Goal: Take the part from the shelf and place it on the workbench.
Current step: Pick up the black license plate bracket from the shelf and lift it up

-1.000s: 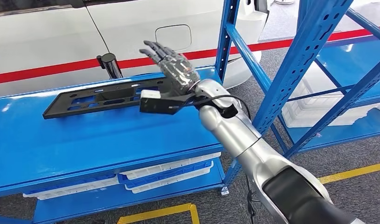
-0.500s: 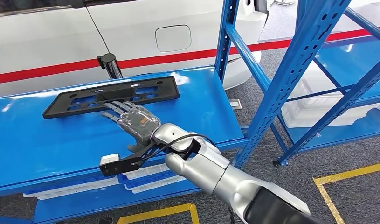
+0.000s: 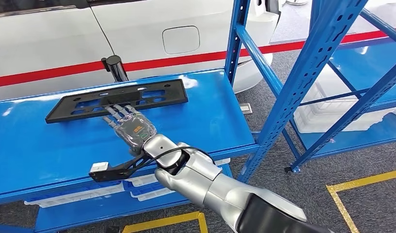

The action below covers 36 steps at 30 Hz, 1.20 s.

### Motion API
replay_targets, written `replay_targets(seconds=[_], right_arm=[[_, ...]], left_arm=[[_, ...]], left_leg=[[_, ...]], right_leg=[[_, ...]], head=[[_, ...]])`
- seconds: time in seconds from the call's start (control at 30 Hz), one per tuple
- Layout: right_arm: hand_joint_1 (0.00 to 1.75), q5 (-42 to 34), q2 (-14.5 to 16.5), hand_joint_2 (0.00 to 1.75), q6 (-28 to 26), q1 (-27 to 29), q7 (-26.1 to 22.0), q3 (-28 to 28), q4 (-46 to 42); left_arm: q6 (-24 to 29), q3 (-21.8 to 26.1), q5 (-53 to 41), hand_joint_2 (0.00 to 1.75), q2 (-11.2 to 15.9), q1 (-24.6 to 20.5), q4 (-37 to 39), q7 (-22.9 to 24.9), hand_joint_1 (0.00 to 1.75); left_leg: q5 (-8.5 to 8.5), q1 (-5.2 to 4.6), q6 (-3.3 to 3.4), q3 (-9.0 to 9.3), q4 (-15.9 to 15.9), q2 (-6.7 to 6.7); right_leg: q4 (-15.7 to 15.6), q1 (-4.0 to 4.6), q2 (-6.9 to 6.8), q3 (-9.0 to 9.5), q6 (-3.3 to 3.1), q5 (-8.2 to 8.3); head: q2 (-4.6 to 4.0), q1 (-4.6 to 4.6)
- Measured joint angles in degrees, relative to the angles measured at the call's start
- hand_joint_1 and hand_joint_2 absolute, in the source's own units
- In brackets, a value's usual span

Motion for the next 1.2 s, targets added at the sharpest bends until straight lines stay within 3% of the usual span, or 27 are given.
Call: replay_targets(seconds=[0.2,0.37,0.67,0.83,1.03,1.2], right_arm=[[0.0,-0.1,0.5,1.75,-3.6,-2.7,3.7,-0.2,5.6],[0.0,1.3,0.1,1.75,-8.9,-5.3,6.5,-4.3,13.8],[0.0,4.7,-2.2,1.75,-10.2,-5.7,8.4,-11.7,19.9],[0.0,7.2,-5.3,1.75,-10.9,-5.7,10.6,-16.0,20.9],[0.0,11.1,-8.6,1.75,-13.0,-4.8,8.3,-23.8,21.1],[0.0,13.7,-7.5,1.75,-12.8,-4.5,5.1,-26.7,20.7]], left_arm=[[-0.3,0.0,-0.3,0.0,-0.5,0.0,0.0,-0.1,0.0],[-0.8,0.0,-0.8,0.0,-0.9,-0.2,0.0,-0.1,0.0],[-1.2,0.0,-1.6,0.0,-1.0,-0.7,0.0,0.0,0.0],[-1.3,-0.1,-1.9,0.0,-1.0,-0.8,0.0,0.0,0.0],[-1.2,-0.1,-2.8,0.0,-0.9,-0.9,0.0,-0.1,0.0],[-1.3,-0.1,-3.3,0.0,-0.9,-1.4,0.0,-0.1,0.0]], left_leg=[[0.0,0.0,0.0,0.03,0.0,-0.01],[0.0,-0.01,0.0,0.06,0.0,-0.01],[0.0,-0.03,0.01,0.07,0.0,0.02],[-0.01,-0.06,0.01,0.08,0.0,0.0],[-0.04,-0.11,0.06,0.17,0.0,0.05],[-0.07,-0.09,0.09,0.19,0.0,0.07]], right_leg=[[0.0,0.0,0.0,0.0,0.0,0.0],[0.0,0.0,0.0,0.02,0.0,0.0],[0.0,-0.02,0.01,0.0,0.0,0.0],[0.0,-0.04,0.01,0.03,0.01,0.0],[0.0,-0.13,0.02,0.19,0.01,0.0],[0.0,-0.12,0.04,0.24,0.01,0.0]], head=[[0.0,0.0],[0.0,0.0],[0.0,0.0],[0.0,0.0],[0.0,0.0],[0.0,0.0]])
